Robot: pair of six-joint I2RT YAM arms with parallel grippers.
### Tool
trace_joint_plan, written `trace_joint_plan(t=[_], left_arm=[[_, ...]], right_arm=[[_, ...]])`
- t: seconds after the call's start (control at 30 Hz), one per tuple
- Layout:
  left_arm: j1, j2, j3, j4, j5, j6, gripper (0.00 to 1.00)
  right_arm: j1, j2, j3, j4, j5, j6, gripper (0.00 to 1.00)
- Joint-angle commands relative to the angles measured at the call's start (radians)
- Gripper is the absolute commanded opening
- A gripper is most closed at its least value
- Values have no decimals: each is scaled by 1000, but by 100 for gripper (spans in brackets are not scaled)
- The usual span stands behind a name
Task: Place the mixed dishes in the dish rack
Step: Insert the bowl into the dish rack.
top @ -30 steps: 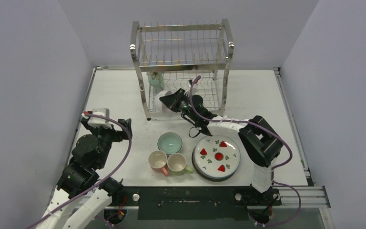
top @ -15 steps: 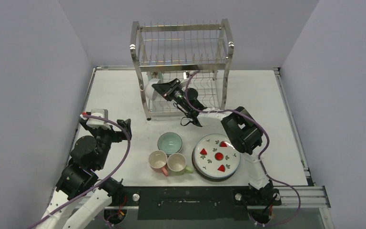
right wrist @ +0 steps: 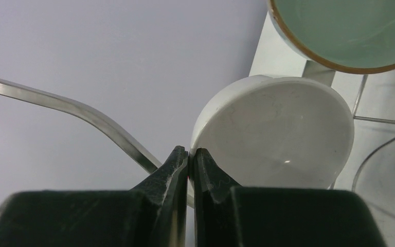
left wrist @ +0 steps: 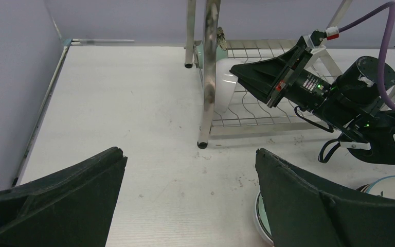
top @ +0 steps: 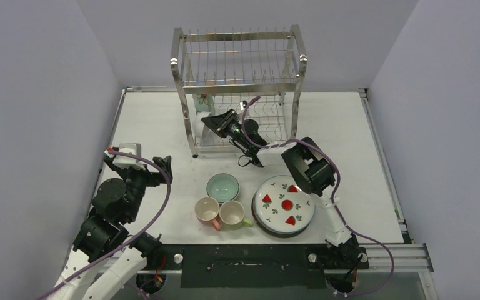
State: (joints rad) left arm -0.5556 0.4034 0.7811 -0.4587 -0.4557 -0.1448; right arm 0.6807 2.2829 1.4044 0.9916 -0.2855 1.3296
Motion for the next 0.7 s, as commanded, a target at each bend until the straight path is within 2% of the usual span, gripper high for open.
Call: trace_joint_plan(t=[0.0, 0.27, 0.67], left_arm=[[-4, -5, 30, 40, 6, 5, 97], [-3, 1, 30, 39, 5, 7, 97], [-3, 5, 29, 40, 6, 7, 97]], right_arm=[[-10, -1, 40, 111, -25, 19, 0], [-24, 53, 81, 117, -78, 45, 0], [-47, 38, 13, 121, -93, 47, 0]])
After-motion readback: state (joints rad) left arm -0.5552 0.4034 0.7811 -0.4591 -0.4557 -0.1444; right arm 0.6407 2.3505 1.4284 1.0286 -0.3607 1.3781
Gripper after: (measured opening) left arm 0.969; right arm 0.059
